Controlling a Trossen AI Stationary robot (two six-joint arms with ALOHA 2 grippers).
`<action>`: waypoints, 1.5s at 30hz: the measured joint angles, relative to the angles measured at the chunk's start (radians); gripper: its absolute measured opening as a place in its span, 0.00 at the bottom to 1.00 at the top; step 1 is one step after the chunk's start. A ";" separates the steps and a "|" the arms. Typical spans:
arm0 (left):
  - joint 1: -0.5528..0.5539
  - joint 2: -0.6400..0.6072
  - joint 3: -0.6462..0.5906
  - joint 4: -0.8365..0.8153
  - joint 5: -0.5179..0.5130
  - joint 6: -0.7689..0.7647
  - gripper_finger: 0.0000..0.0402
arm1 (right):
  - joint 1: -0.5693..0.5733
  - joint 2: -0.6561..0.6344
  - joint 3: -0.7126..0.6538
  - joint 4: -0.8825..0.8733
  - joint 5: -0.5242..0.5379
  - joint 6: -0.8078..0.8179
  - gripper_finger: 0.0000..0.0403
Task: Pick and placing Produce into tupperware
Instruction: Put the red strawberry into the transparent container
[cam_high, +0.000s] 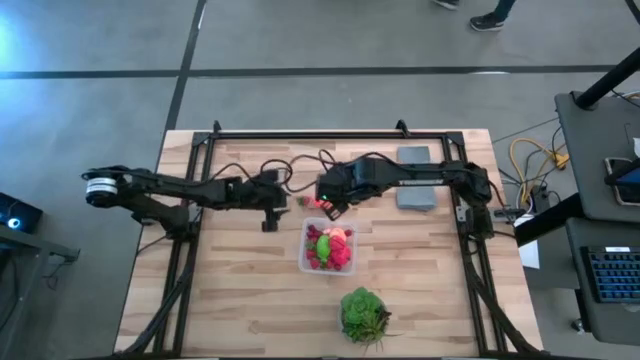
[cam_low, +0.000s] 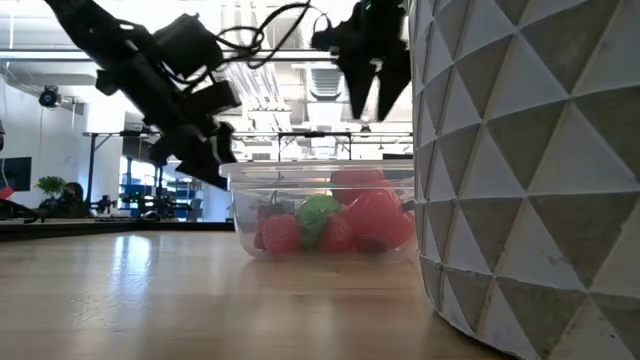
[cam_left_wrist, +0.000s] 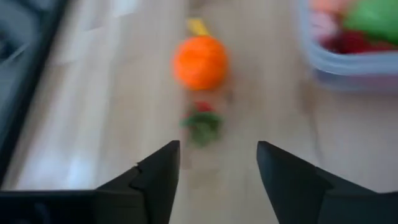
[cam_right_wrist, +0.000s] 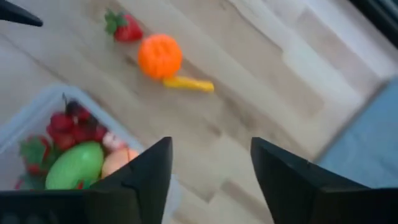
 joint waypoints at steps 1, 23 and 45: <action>0.000 0.021 0.008 0.001 0.027 0.033 0.51 | 0.012 -0.014 -0.009 -0.017 0.000 0.025 0.53; 0.078 0.321 0.223 -0.029 0.109 -0.027 0.52 | 0.258 -0.426 -0.436 -0.214 0.263 0.970 0.66; 0.098 0.416 0.259 -0.053 0.126 -0.108 0.52 | 0.278 -0.472 -0.572 -0.210 0.261 1.018 0.66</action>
